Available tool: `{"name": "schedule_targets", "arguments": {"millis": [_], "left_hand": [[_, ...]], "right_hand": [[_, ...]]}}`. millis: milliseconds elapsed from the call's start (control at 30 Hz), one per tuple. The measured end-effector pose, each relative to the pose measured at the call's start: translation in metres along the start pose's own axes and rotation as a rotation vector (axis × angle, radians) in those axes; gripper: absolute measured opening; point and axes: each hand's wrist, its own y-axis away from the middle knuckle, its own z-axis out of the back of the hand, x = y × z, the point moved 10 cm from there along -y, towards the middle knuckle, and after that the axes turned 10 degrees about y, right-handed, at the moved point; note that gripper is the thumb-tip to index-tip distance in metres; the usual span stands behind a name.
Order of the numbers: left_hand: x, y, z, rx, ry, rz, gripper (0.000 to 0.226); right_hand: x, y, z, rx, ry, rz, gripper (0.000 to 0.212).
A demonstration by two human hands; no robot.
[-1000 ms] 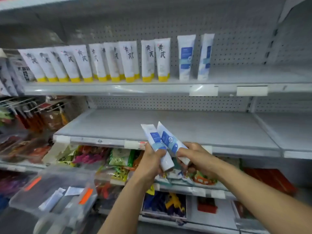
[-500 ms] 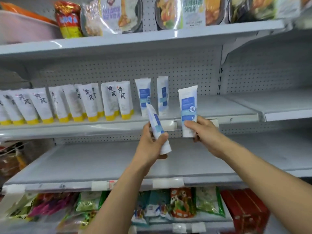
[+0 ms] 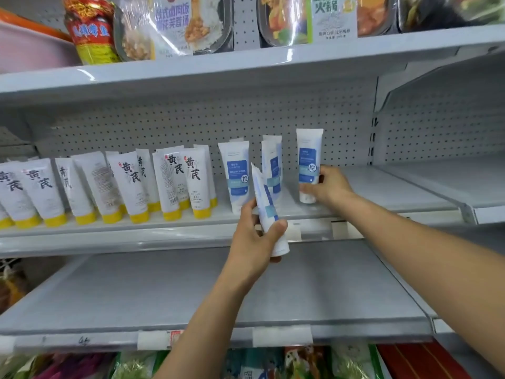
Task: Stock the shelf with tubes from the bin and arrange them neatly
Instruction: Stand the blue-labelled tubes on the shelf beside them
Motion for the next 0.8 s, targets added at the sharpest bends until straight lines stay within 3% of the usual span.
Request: {"name": "schedule_targets", "arguments": {"millis": [667, 733, 800], "left_hand": [[0.002, -0.002, -0.005, -0.061, 0.006, -0.004, 0.062], [-0.001, 0.002, -0.005, -0.059, 0.005, -0.012, 0.057], [-0.006, 0.004, -0.006, -0.062, 0.003, -0.028, 0.049]], "right_hand": [[-0.018, -0.032, -0.016, 0.109, 0.111, -0.033, 0.041], [-0.019, -0.023, 0.0, 0.001, 0.192, -0.041, 0.053], [-0.001, -0.004, 0.015, -0.103, 0.196, 0.072, 0.042]]}}
